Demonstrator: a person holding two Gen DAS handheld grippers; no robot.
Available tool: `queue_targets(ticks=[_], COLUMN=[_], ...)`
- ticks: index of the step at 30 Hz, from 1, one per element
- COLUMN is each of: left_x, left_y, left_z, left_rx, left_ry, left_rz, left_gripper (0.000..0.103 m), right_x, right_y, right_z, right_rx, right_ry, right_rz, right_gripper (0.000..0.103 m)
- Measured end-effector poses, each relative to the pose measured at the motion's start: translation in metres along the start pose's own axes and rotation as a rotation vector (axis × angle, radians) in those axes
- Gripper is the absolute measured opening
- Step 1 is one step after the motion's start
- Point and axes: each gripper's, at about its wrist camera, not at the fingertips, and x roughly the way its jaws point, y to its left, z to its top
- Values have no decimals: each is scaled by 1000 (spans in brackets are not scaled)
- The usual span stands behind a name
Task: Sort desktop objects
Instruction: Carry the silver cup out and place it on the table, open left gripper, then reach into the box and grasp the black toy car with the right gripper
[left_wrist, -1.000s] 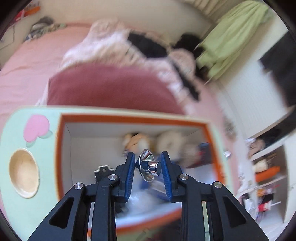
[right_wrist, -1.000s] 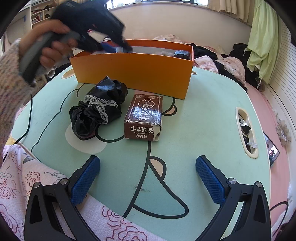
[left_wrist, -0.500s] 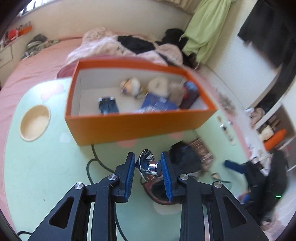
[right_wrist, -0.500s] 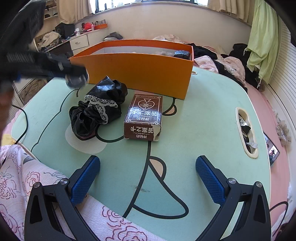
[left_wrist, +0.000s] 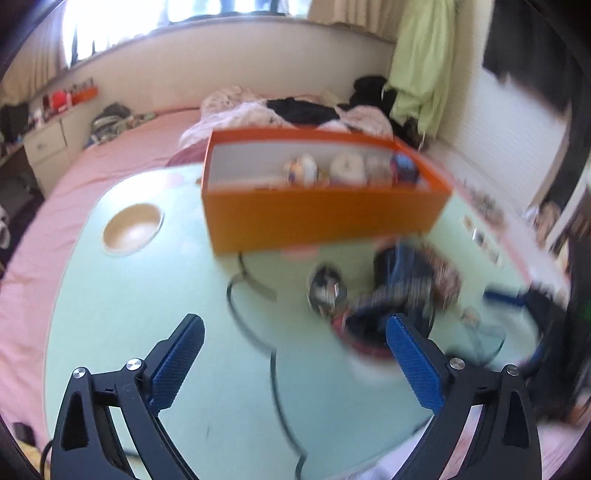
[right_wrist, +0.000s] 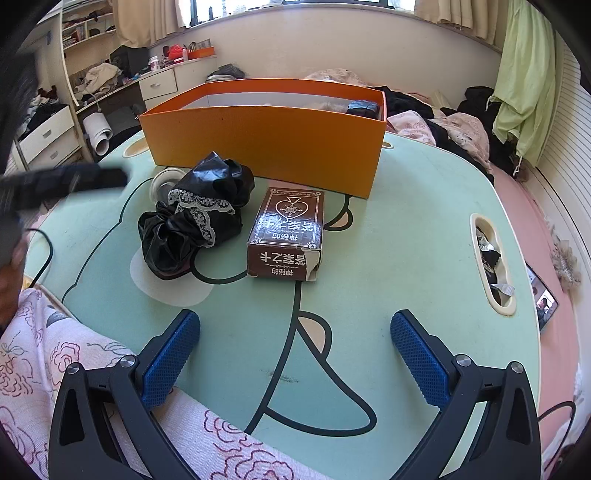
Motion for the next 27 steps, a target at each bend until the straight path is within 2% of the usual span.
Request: queue_targets(ticks=[2,3,19,20,21,23,24,27], left_x=[10,15,16,15,15,15,15,15], left_y=[-8,-11,-7,-7,-7,-8,-8,-9], left_z=[-16,-20,-17,-17,-17,-20,-20,-20], left_rx=[47,67,73,73,73,74,74,74], left_ry=[46,61,58,57,57,54,54,51], left_rz=[35,48,48,48,47,47,48,51], left_gripper=[99,103,103,103,103,103,103,103], right_x=[0,0,0,-1,-5,-21,-31,-43], right_y=[0,0,-4,-4,-4,-3,0,13], right_z=[0,0,2,4,6,20,33,83], right_rx=[0,0,-3,-1,2,13,15,0], right_ry=[0,0,18,23,11,-43,-75,-92], right_rz=[0,0,-2,-7,-17,-33,-22,72], right_gripper=[103,103,103,99,89,81,81,81])
